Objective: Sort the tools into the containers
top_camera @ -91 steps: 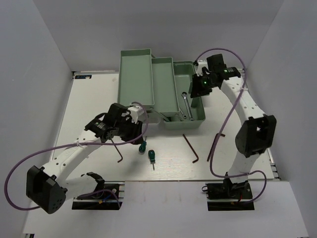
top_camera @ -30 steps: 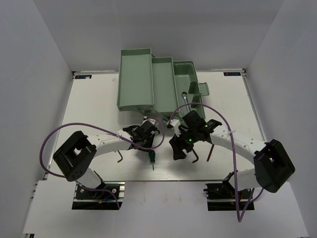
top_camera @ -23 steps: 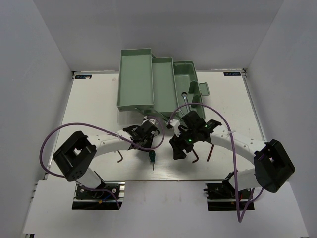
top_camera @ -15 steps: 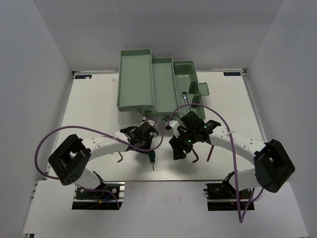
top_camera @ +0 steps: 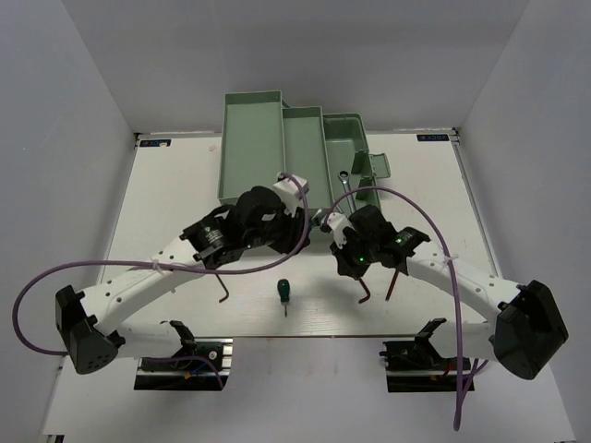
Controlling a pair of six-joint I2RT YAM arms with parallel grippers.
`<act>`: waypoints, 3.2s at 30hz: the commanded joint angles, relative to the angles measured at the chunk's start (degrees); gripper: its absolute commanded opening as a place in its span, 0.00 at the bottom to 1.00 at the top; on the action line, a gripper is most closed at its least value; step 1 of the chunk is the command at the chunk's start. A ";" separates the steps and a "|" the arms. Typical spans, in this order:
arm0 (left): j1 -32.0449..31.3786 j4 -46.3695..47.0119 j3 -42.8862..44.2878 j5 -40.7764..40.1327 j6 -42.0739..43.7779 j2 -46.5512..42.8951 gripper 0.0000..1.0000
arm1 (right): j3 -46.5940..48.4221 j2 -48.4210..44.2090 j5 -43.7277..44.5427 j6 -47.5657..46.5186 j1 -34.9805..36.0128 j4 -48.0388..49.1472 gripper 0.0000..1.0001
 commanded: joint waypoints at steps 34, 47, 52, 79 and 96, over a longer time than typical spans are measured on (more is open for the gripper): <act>3.33 2.17 43.99 -27.99 9.81 34.02 0.80 | 4.47 12.26 -15.39 8.86 -1.26 4.55 0.54; 2.54 4.89 22.94 -25.37 6.92 12.00 0.18 | 13.52 21.40 -14.00 15.18 7.34 6.76 0.56; 2.54 -3.43 5.26 -25.34 0.52 -8.03 0.69 | 14.41 27.02 -10.65 20.37 9.81 9.48 0.64; 2.54 -32.03 -14.00 -40.65 -33.78 -37.70 0.78 | 21.00 36.98 11.40 24.33 20.27 7.38 0.64; 2.54 -27.54 -20.59 -37.13 -37.64 -33.91 0.78 | 20.38 35.65 13.87 21.25 20.80 3.16 0.38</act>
